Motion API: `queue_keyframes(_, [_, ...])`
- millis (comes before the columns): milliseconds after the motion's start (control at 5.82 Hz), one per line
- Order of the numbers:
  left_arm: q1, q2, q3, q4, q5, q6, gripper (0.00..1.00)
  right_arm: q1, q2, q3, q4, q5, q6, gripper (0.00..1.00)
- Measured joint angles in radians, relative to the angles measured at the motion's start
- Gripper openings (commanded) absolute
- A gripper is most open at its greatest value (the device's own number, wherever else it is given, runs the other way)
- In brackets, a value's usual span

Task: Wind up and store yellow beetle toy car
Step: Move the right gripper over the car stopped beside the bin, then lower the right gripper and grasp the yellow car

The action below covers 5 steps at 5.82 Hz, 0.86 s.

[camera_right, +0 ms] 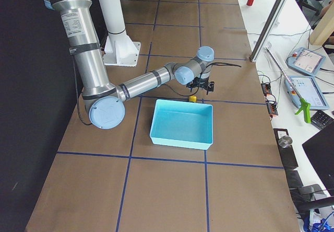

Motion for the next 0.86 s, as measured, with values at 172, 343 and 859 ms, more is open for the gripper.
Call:
queue_keyframes(172, [0.0, 0.0, 0.0, 0.0, 0.0, 0.0, 1.0, -0.022, 0.001, -0.001, 0.006, -0.001, 0.008, 1.0])
queue_keyframes(343, [0.0, 0.0, 0.0, 0.0, 0.0, 0.0, 1.0, -0.043, 0.001, -0.001, 0.007, -0.002, 0.015, 1.0])
queue_keyframes(859, [0.0, 0.0, 0.0, 0.0, 0.0, 0.0, 1.0, -0.075, 0.002, -0.02, 0.009, -0.037, 0.017, 1.0])
